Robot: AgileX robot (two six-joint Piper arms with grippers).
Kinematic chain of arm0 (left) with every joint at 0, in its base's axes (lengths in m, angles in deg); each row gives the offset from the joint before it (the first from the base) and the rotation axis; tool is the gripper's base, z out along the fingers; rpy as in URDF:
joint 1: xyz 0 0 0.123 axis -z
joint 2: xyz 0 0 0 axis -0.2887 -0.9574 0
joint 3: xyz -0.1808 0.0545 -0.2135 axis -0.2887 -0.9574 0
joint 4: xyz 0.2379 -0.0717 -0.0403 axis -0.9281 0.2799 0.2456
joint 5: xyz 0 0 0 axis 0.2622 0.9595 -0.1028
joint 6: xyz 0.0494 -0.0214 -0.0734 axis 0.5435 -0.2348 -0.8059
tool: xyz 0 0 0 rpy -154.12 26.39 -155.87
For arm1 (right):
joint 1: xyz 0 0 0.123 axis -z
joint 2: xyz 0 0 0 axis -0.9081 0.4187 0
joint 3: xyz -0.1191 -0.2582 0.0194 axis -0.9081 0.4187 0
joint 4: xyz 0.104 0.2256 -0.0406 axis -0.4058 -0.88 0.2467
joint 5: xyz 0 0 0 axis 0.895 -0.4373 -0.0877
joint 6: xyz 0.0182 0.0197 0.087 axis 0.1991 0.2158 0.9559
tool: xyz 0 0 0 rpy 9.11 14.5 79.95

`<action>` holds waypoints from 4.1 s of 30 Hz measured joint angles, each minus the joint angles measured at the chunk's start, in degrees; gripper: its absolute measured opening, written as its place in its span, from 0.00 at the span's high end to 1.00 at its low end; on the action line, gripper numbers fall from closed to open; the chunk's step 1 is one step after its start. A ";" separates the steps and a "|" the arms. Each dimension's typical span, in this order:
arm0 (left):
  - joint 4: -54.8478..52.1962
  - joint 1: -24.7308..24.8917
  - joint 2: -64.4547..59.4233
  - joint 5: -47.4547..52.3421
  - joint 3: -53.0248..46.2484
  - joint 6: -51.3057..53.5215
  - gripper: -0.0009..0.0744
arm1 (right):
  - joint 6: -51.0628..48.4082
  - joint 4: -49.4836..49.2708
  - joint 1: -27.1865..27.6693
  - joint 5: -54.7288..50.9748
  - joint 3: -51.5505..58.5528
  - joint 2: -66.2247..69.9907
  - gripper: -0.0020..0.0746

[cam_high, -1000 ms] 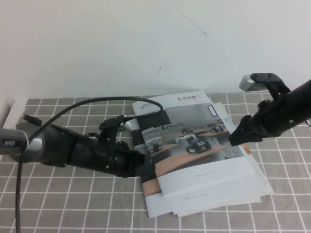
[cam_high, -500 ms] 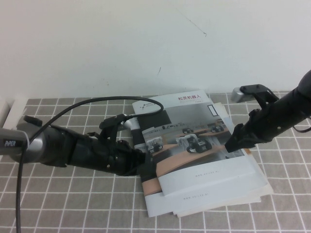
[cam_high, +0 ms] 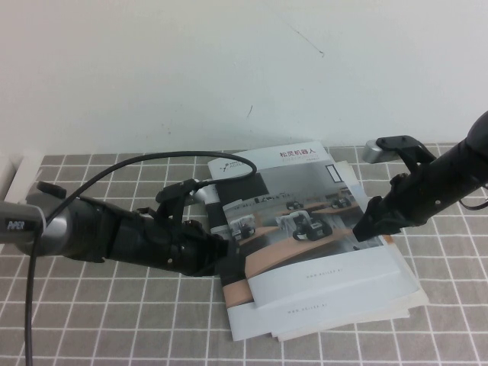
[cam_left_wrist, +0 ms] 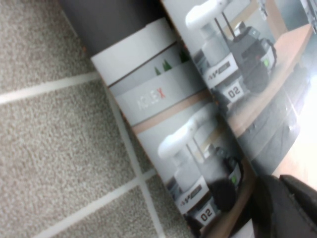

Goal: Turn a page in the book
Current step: Open the closed book

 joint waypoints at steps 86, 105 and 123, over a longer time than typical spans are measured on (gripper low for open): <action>-28.15 -0.50 36.19 5.83 -0.41 -6.90 0.99 | -15.14 -37.88 -5.56 -23.16 -11.00 -3.11 0.47; -48.98 38.28 49.27 -40.14 -25.99 -7.03 0.99 | -14.17 -38.21 -5.72 -23.26 -11.49 -3.11 0.47; -40.84 44.86 21.28 -81.78 -24.15 11.62 0.99 | -14.29 -38.21 -7.03 -23.26 -11.49 -3.11 0.47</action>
